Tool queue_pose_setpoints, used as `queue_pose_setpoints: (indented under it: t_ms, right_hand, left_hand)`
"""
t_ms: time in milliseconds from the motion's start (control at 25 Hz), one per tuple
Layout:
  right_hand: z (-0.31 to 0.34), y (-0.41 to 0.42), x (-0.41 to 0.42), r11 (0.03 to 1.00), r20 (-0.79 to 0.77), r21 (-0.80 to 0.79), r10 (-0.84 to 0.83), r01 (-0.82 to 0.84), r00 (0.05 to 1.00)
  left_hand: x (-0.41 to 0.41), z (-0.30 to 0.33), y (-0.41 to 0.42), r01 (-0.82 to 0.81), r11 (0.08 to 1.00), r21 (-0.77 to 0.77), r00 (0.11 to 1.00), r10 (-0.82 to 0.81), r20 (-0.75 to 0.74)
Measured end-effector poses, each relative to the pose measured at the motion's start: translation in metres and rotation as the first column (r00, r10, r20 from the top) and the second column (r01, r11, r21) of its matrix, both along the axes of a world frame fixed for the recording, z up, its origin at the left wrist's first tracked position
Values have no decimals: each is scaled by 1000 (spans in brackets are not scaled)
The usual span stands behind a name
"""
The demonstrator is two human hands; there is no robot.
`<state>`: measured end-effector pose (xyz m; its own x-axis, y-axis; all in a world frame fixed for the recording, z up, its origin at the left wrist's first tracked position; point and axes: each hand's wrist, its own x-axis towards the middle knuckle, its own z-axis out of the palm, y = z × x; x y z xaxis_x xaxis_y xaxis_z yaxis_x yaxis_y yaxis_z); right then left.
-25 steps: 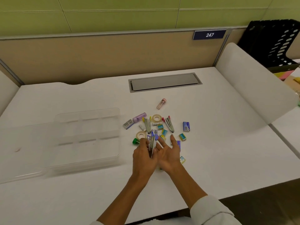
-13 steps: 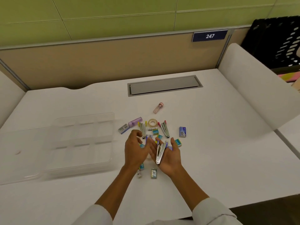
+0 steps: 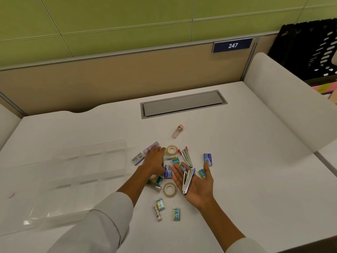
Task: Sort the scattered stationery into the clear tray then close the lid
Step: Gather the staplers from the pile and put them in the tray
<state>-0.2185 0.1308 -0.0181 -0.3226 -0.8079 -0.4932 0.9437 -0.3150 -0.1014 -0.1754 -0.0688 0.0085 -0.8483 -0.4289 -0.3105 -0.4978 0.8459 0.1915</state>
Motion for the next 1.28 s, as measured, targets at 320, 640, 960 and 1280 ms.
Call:
queue_pose_setpoints:
  t_ms: [320, 640, 960, 1280]
  right_hand:
    - [-5, -2, 0, 1000, -9, -16, 1, -1, 1000]
    - [5, -5, 0, 996, -75, -80, 21, -27, 997]
    - [21, 11, -1, 998, -124, -62, -3, -5, 992]
    - [6, 32, -27, 980, -71, -199, -10, -4, 997]
  left_hand:
    - [3, -6, -10, -36, 995, 97, 993, 46, -107]
    - [31, 34, 34, 157, 931, 331, 900, 3, -435]
    - [32, 41, 65, 354, 890, 289, 837, -163, -523]
    - [-17, 13, 42, -42, 950, 310, 874, 185, -450]
